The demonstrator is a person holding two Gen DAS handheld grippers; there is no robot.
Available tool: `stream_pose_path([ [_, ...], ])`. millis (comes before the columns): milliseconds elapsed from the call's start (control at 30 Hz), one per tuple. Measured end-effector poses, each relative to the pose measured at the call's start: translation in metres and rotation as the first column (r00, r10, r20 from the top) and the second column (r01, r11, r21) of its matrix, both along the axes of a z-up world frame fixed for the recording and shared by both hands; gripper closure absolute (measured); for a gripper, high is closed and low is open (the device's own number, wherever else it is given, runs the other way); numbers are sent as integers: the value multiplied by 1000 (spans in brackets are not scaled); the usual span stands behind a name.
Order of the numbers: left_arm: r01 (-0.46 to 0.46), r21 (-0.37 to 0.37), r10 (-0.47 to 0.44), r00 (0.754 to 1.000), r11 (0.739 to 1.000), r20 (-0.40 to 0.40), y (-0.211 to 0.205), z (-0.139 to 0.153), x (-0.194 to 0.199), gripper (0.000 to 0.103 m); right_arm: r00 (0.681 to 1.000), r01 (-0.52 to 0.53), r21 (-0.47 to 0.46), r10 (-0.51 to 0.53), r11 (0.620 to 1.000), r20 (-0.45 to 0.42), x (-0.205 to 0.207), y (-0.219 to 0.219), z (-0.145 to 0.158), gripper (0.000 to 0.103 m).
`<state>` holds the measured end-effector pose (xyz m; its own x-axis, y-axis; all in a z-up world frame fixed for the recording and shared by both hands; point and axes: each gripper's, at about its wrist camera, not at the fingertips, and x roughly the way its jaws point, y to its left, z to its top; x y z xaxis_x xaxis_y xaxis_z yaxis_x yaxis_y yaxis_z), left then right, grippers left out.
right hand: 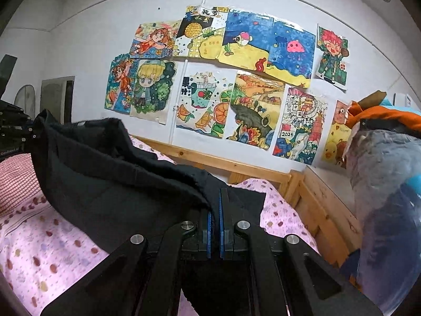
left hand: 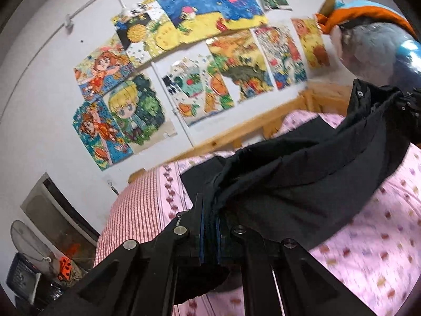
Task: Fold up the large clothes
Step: 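Lift the hem with both tools and fold it over toward the collar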
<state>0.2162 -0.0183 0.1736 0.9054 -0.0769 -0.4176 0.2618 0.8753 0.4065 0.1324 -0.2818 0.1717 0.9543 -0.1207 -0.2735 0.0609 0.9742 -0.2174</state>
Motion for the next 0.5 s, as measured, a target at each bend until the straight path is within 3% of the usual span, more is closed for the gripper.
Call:
stream_pose_path([
  [300, -86, -31, 87, 994, 996, 58, -11, -8, 75, 97, 999, 23, -63, -24, 998, -26, 86, -1, 6, 99],
  [500, -126, -44, 128, 991, 991, 28, -23, -18, 141, 97, 997, 59, -97, -64, 994, -46, 151, -2, 2, 99],
])
